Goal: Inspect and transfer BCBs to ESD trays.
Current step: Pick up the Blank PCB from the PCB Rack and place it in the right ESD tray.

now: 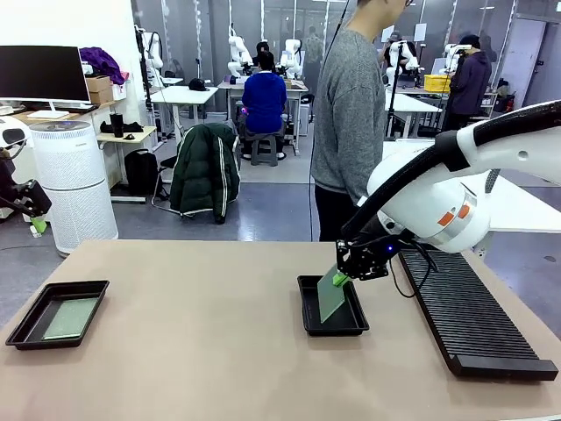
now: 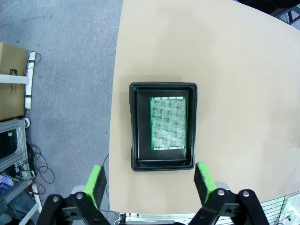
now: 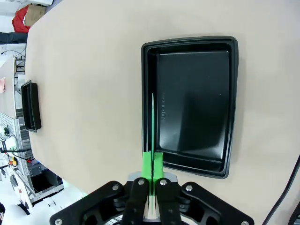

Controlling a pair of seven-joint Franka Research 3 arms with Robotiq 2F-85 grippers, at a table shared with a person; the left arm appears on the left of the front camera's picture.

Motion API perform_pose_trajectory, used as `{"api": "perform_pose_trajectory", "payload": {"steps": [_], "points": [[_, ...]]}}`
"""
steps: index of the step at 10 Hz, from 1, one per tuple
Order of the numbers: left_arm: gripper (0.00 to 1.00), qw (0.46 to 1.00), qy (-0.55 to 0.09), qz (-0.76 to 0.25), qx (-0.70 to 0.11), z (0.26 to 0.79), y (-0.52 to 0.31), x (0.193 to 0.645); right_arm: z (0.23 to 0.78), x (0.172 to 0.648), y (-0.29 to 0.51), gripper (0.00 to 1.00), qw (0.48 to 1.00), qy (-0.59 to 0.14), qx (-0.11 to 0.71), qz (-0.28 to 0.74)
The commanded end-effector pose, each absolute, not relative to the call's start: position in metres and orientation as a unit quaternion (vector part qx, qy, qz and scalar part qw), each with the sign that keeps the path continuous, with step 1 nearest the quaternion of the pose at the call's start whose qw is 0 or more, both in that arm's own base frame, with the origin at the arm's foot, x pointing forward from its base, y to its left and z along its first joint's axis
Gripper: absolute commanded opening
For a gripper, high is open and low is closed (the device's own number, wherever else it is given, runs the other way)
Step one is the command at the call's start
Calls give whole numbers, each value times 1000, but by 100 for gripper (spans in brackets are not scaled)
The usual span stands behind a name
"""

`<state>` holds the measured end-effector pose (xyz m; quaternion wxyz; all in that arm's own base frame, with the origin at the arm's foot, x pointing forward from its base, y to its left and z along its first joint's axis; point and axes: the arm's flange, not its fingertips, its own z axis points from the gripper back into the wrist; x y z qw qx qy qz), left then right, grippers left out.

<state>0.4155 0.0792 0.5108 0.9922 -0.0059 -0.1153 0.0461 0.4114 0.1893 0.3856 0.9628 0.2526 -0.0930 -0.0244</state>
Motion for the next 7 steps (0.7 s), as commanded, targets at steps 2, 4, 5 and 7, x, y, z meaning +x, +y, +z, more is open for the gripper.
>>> {"api": "perform_pose_trajectory", "payload": {"steps": [2,4,5,7], "points": [[100,992,-121,46,-5,508,80,414,370,423,183,2,956,-110,271,-12],[100,992,-121,46,-5,508,80,414,366,435,181,2,953,-116,279,-3],[100,992,-121,46,-5,508,80,414,362,441,180,2,952,-117,284,1],[100,992,-121,46,-5,508,80,414,357,446,180,2,951,-113,289,0]]}}
